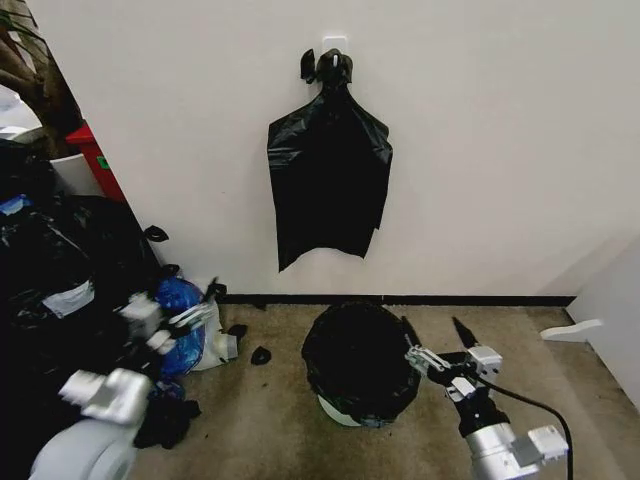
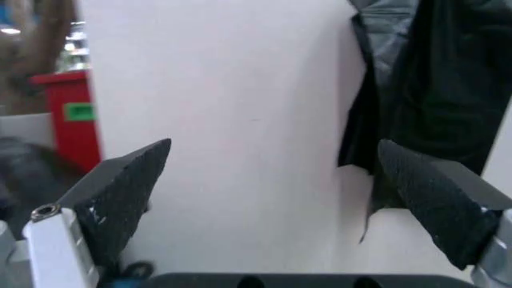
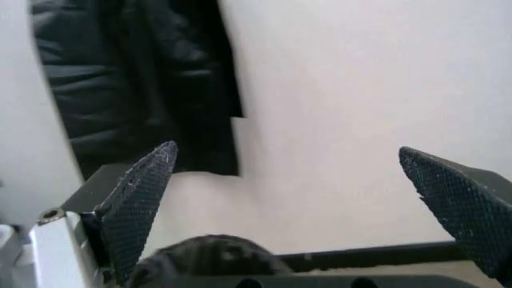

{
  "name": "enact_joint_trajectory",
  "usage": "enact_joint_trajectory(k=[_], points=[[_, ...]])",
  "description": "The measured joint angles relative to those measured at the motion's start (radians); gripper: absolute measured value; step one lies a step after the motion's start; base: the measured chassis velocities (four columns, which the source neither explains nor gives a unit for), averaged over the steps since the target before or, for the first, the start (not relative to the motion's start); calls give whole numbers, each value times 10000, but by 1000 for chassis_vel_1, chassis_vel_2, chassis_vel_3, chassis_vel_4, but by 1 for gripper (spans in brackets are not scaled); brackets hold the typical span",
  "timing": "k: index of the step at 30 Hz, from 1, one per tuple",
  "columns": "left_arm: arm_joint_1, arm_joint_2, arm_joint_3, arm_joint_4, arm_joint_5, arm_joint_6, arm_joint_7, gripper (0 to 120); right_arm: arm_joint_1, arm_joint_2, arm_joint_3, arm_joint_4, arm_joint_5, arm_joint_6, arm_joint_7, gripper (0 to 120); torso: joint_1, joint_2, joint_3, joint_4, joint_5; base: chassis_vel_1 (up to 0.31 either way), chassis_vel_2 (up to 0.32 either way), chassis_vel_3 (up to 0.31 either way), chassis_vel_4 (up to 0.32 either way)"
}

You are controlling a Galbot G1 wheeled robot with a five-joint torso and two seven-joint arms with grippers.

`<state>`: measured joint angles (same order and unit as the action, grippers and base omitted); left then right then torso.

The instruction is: Place the garbage bag over the trash bin.

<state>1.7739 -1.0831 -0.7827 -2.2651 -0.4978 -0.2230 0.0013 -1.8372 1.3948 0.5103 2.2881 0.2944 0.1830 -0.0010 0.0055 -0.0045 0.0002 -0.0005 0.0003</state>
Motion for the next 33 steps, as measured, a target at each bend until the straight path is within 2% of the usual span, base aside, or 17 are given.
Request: enact_joint_trajectory(k=[4, 7, 12, 19, 33], points=[[1008, -975, -538, -336, 181, -316, 237, 100, -571, 631, 426, -21, -366, 500, -116, 100, 0, 0, 0, -4, -4, 0, 0, 0, 0], [1610, -1350, -661, -504, 309, -542, 316, 100, -1021, 756, 680, 146, -350, 837, -313, 100, 0, 0, 0, -2, -1, 0, 0, 0, 0], [3077, -1804, -221, -1291, 685, -389, 232, 100, -2057, 896, 1161, 598, 117, 1257, -889, 100, 0, 0, 1, -1, 0, 0, 0, 0, 0], [3290, -1795, 22, -1735, 861, 184, 176, 100, -2308, 1018, 1553, 750, 746, 1134, -1646, 100, 1, 0, 2, -2, 0, 0, 0, 0, 0], [3008, -1669, 106, -1608, 979, 535, 815, 100, -2277, 1034, 1389, 645, 1007, 745, -2034, 100, 1, 0, 2, -2, -1, 0, 0, 0, 0]])
